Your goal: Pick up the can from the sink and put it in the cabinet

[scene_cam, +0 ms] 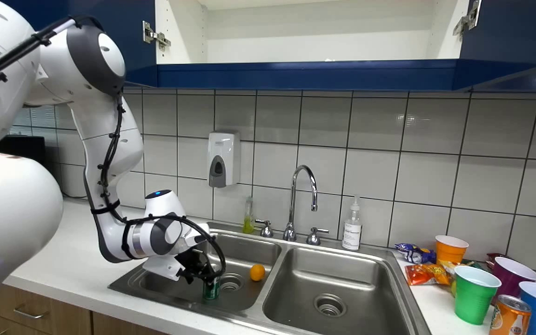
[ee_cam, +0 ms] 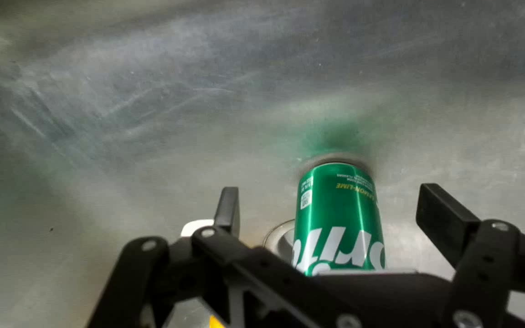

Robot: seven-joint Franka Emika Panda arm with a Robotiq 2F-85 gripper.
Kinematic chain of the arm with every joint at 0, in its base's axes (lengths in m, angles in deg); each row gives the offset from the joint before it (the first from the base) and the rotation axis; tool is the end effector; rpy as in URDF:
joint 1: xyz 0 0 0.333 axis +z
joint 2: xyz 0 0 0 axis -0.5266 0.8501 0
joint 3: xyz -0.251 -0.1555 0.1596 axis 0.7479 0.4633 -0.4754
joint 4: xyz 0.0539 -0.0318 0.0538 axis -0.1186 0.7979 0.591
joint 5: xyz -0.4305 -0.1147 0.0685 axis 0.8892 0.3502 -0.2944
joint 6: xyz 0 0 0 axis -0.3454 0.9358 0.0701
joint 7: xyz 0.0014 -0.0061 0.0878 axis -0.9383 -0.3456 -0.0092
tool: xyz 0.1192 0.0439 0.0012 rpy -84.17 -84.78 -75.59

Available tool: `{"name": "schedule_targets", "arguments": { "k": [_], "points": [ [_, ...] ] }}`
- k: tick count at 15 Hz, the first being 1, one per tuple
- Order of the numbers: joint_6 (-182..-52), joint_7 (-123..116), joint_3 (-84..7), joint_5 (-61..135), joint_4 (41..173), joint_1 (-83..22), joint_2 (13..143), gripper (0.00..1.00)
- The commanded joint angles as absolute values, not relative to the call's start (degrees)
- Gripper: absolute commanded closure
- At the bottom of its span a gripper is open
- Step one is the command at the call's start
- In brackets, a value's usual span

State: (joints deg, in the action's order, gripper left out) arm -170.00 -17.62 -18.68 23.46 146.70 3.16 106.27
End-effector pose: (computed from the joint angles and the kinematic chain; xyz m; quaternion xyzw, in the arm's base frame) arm 0.5370 0.0517 0.0098 0.9779 -0.0833 0.1670 0.0941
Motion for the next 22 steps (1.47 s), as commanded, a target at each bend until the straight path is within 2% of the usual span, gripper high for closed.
{"name": "schedule_targets", "arguments": {
  "k": [1, 22],
  "points": [
    [-171.04, -15.65, -17.21, 21.15, 145.26, 4.96, 107.99, 0.0],
    [-171.2, -15.71, -15.02, 18.74, 140.03, 7.21, 112.98, 0.0]
  ]
}}
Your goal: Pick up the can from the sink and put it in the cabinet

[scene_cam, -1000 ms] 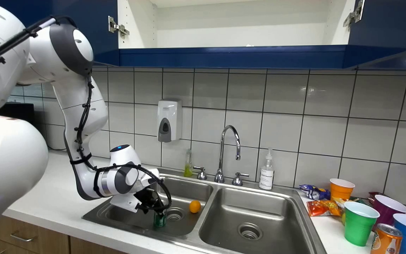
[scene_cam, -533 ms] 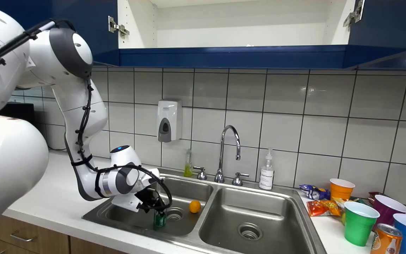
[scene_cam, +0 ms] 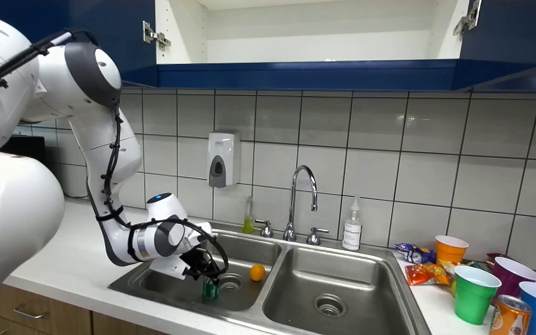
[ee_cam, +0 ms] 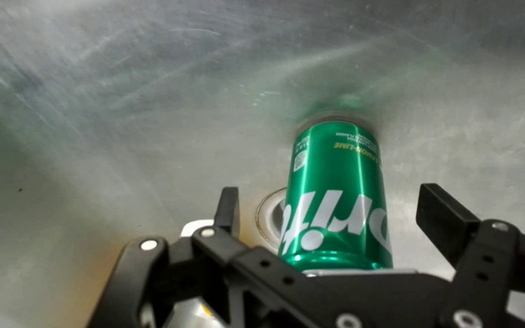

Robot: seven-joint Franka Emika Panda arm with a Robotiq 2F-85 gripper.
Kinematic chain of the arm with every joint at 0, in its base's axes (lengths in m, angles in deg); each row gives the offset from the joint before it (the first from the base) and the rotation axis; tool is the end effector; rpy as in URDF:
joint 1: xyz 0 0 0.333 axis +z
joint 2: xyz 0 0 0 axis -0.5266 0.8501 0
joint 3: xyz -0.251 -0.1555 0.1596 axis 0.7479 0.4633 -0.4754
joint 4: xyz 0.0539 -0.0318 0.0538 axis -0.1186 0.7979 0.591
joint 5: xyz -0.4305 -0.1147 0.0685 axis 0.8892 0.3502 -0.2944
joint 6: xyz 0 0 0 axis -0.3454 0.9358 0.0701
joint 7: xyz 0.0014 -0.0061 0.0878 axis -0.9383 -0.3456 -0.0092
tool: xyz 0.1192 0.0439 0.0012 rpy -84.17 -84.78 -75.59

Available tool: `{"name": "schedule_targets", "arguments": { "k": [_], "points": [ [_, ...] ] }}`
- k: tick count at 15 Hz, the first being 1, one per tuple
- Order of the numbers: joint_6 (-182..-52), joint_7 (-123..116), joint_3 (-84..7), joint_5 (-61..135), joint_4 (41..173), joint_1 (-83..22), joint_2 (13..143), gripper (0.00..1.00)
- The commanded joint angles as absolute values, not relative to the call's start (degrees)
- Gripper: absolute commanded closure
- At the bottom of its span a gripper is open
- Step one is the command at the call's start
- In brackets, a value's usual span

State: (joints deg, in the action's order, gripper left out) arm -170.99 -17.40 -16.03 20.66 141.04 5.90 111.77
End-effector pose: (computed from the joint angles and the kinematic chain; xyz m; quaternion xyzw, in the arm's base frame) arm 0.5668 0.0532 0.0003 0.9706 -0.0779 0.1983 0.1119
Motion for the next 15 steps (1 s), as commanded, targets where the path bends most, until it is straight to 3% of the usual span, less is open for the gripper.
{"name": "schedule_targets", "arguments": {
  "k": [1, 15],
  "points": [
    [-171.19, -15.74, -14.99, 18.63, 139.82, 7.24, 113.21, 0.0],
    [-170.97, -16.09, -13.95, 17.61, 137.19, 8.32, 115.74, 0.0]
  ]
}}
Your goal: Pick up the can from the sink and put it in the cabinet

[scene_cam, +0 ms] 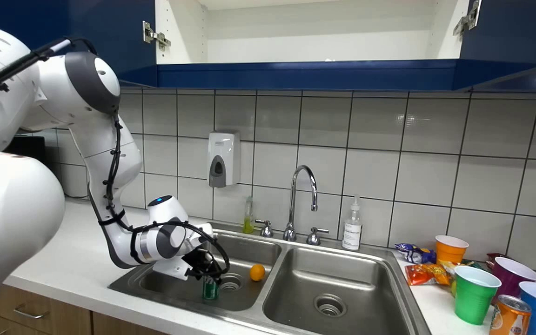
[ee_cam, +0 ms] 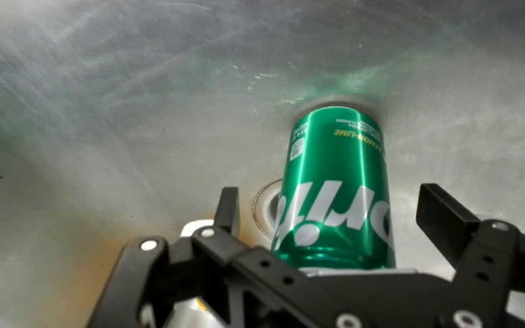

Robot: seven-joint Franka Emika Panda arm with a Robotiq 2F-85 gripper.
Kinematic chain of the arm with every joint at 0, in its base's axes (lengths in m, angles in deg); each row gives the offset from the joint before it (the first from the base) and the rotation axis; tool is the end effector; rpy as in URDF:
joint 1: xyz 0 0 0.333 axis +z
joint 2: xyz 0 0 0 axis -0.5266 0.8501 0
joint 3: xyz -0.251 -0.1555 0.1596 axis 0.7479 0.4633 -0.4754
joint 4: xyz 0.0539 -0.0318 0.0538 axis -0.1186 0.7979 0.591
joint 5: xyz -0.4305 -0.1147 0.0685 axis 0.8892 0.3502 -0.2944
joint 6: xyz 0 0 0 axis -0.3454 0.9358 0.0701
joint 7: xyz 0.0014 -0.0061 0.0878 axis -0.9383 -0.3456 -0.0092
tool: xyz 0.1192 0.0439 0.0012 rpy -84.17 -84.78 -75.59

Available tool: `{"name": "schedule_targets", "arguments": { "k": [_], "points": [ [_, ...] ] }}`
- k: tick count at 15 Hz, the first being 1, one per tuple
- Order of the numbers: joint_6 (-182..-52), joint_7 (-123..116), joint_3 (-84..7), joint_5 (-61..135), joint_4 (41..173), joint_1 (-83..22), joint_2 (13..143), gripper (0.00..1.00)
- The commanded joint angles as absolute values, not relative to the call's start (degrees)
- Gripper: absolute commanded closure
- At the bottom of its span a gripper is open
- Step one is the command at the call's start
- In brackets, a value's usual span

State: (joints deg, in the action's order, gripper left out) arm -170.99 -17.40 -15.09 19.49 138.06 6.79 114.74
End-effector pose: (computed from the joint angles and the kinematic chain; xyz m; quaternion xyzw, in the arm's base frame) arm 0.5798 0.0541 -0.0080 0.9677 -0.0747 0.2083 0.1204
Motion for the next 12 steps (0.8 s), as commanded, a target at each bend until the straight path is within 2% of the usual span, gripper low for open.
{"name": "schedule_targets", "arguments": {
  "k": [1, 12],
  "points": [
    [-170.95, -16.14, -13.88, 17.47, 137.09, 8.46, 115.85, 0.0],
    [-170.76, -16.37, -12.92, 16.4, 135.84, 9.6, 117.26, 0.0]
  ]
}}
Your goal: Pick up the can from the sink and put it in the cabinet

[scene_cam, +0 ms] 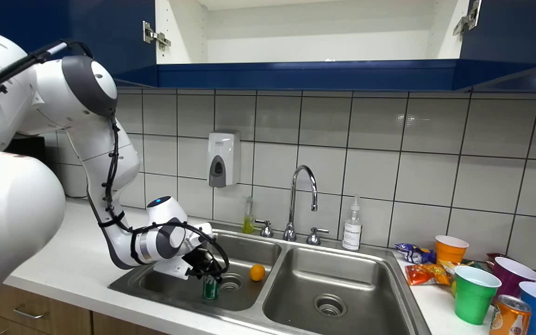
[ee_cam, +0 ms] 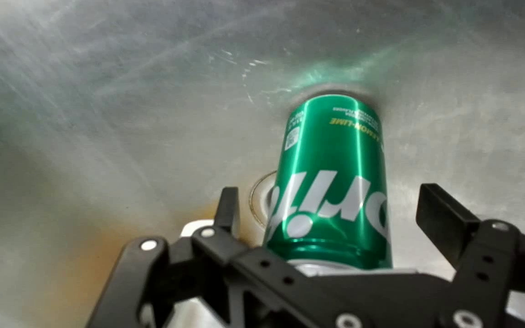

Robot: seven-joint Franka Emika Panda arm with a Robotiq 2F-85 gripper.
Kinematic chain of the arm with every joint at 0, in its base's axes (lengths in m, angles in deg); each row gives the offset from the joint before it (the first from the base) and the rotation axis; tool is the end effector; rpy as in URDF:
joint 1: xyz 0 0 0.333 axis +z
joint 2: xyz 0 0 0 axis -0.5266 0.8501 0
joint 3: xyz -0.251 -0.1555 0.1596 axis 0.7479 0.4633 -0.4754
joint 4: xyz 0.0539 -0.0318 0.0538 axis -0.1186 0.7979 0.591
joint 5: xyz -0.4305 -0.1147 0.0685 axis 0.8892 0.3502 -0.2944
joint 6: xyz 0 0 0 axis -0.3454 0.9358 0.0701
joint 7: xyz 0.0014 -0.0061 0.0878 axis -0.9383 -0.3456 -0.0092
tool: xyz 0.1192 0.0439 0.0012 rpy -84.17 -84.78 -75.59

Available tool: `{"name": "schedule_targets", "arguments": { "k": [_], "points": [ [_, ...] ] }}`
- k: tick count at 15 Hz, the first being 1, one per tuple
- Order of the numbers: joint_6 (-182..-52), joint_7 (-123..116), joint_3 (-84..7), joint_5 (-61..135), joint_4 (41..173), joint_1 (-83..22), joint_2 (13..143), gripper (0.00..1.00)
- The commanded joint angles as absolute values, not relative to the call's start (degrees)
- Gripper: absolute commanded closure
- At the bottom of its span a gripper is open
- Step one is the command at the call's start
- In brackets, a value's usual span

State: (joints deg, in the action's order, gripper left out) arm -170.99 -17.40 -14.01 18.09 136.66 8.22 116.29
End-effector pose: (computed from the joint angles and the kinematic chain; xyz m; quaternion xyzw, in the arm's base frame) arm 0.5866 0.0568 -0.0096 0.9651 -0.0740 0.2171 0.1266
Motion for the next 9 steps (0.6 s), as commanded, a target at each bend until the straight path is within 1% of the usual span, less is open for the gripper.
{"name": "schedule_targets", "arguments": {
  "k": [1, 9],
  "points": [
    [-170.72, -16.41, -12.86, 16.31, 135.72, 9.65, 117.37, 0.0],
    [-170.58, -16.51, -12.35, 15.97, 134.66, 10.14, 118.43, 0.0]
  ]
}}
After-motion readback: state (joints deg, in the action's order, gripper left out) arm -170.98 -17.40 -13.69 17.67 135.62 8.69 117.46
